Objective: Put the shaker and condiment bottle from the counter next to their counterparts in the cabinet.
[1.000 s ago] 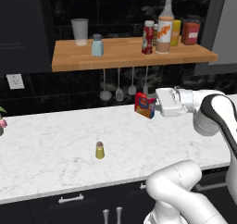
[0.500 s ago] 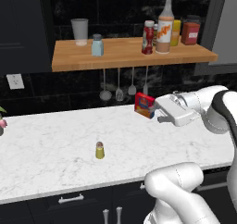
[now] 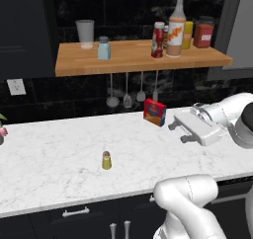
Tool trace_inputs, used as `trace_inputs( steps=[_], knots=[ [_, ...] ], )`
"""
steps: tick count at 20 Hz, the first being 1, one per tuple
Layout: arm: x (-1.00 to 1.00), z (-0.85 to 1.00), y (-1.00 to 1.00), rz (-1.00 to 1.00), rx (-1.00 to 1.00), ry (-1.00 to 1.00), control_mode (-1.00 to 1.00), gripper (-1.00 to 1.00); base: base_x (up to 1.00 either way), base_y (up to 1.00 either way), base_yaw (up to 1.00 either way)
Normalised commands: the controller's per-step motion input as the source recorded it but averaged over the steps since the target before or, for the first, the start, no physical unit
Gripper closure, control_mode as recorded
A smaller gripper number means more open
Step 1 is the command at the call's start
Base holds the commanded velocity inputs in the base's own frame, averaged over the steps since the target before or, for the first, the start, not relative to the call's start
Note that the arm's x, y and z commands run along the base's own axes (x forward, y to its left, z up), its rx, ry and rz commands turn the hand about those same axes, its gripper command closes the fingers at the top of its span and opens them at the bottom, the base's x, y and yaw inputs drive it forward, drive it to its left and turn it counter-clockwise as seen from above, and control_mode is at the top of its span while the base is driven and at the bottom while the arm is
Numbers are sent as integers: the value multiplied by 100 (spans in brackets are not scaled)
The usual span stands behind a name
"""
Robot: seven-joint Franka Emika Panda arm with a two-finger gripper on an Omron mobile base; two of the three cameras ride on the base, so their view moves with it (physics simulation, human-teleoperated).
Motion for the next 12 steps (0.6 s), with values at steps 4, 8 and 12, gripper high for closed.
trace_inputs(
  steps=[4, 8, 12],
  knots=[
    [-81, -27, -12, -13, -3, -2, -100, -100, 0, 0, 0],
    [-42, -35, -2, -16, 0, -2, -100, -100, 0, 0, 0],
    [-2, -54, 0, -10, -3, 0, -100, -100, 0, 0, 0]
  ],
)
